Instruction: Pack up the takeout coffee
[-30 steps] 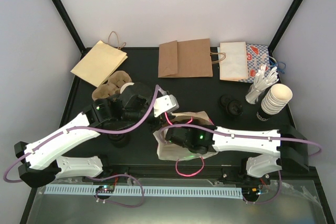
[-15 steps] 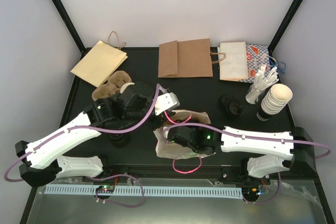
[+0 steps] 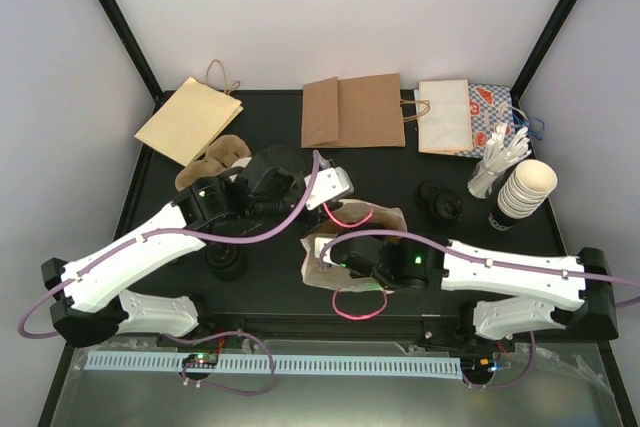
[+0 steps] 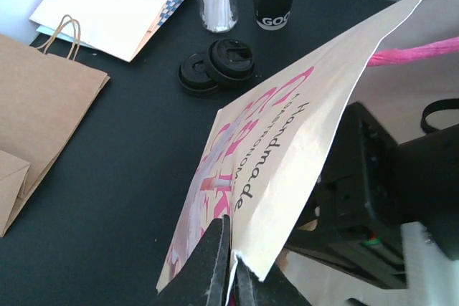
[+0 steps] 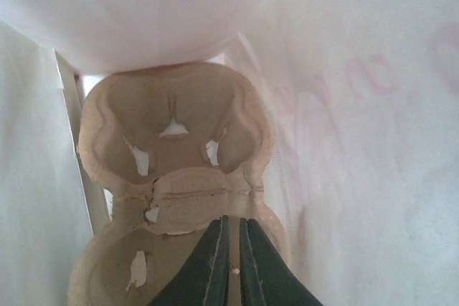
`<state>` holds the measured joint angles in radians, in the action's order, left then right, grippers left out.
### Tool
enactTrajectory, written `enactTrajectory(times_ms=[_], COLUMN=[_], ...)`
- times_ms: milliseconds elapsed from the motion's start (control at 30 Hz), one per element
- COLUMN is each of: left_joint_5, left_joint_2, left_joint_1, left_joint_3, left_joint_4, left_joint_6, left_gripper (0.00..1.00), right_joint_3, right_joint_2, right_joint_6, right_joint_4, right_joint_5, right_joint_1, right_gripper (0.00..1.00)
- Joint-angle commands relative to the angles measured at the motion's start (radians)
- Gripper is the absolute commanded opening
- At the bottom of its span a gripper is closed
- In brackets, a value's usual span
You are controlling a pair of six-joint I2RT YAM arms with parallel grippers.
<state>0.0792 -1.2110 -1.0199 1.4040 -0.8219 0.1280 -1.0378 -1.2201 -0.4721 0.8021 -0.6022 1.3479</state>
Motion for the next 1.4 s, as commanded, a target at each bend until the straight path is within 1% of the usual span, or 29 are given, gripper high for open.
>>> enactTrajectory(times_ms=[0, 233, 433, 567, 667, 800, 967, 1200, 1367], left_joint_5=[-0.023, -0.043, -0.105, -0.165, -0.169, -0.110, -0.002, 0.130, 0.216], left_joint_2=[-0.017, -0.021, -0.019, -0.027, -0.043, -0.044, -0.011, -0.004, 0.011], left_joint_1=[0.014, 0.026, 0.033, 0.036, 0.037, 0.037, 0.035, 0.034, 0.032], left_joint_3=[0.059, 0.064, 0.071, 0.066, 0.063, 0.049, -0.022, -0.060, -0.078], left_joint_4=[0.017, 0.029, 0.056, 0.080, 0.085, 0.080, 0.099, 0.073, 0.066], left_joint_6=[0.027, 0.055, 0.131, 0.175, 0.182, 0.167, 0.150, 0.116, 0.098], left_gripper=[0.02, 0.02, 0.01, 0.02, 0.02, 0.02, 0.02, 0.01, 0.02], right_joint_3=[-0.040, -0.040, -0.041, -0.009, 0.035, 0.086, 0.122, 0.140, 0.146], right_joint_2=[0.070, 0.138, 0.166, 0.173, 0.178, 0.183, 0.187, 0.177, 0.163], right_joint_6=[0.005, 0.021, 0.041, 0.056, 0.072, 0.109, 0.145, 0.101, 0.082], right_joint_4=[-0.010, -0.043, -0.043, -0.049, -0.064, -0.073, -0.064, -0.039, -0.031], right_joint_5=[0.063, 0.116, 0.160, 0.188, 0.200, 0.231, 0.293, 0.461, 0.488], right_joint_1=[0.007, 0.006, 0.007, 0.006, 0.005, 0.005, 0.004, 0.008, 0.032], right_gripper=[0.08, 0.09, 0.09, 0.09, 0.09, 0.09, 0.09, 0.09, 0.09])
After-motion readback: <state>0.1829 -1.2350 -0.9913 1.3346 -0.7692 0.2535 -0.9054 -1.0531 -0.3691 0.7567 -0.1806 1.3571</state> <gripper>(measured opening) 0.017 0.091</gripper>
